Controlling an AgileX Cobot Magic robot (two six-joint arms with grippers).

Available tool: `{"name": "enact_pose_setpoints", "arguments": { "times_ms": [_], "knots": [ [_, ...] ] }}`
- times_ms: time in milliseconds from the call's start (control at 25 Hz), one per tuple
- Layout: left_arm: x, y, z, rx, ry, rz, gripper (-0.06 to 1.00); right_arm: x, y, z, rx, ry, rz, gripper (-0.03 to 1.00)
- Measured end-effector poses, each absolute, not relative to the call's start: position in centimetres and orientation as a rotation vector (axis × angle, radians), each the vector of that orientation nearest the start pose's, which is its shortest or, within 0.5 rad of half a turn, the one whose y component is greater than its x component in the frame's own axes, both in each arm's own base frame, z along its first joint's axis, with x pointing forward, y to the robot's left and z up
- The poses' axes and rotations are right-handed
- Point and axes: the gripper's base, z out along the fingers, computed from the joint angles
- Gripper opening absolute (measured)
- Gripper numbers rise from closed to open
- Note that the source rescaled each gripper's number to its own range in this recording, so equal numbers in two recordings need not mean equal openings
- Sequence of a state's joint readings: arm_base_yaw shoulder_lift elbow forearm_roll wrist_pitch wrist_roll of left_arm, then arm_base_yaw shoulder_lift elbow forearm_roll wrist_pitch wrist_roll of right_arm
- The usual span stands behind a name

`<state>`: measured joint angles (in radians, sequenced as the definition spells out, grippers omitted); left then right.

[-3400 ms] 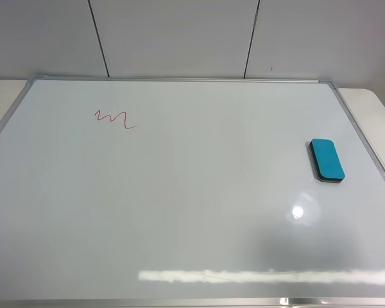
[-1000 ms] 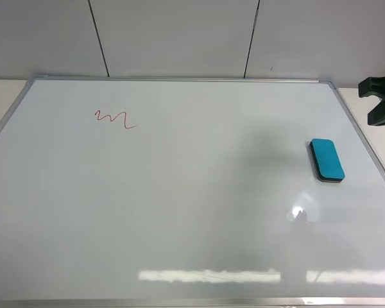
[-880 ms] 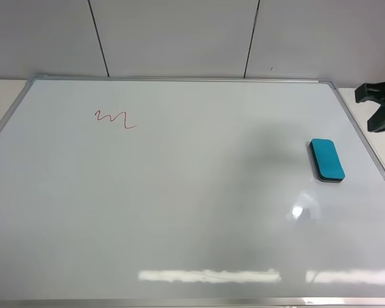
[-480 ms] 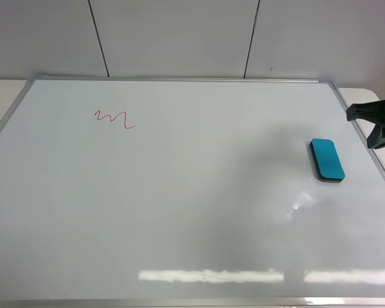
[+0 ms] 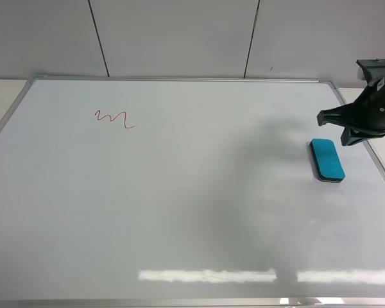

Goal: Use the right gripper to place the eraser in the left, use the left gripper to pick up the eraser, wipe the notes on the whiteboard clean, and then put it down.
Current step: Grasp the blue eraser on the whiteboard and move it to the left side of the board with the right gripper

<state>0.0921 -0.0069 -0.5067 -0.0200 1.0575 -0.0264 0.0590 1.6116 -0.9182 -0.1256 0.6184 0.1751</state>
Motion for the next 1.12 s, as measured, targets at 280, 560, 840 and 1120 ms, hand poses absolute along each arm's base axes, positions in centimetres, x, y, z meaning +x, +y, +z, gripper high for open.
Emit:
{"name": "enact_pose_setpoints", "arguments": {
  "times_ms": [280, 560, 840, 1120],
  "knots": [
    [-0.6, -0.2, 27.9, -0.119, 2.024, 0.018, 1.00, 31.4, 1.1, 17.0, 0.053, 2.843, -0.123, 0.00],
    [-0.6, -0.2, 27.9, -0.119, 2.024, 0.018, 1.00, 32.7, 1.4, 13.8, 0.019, 2.846, -0.111, 0.00],
    [-0.7, -0.2, 27.9, -0.119, 2.023, 0.018, 1.00, 33.8, 3.1, 12.6, -0.088, 2.793, -0.099, 0.00],
    [-0.7, -0.2, 27.9, -0.119, 2.023, 0.018, 1.00, 34.0, 6.9, 12.5, -0.174, 2.724, -0.006, 0.00]
  ]
}}
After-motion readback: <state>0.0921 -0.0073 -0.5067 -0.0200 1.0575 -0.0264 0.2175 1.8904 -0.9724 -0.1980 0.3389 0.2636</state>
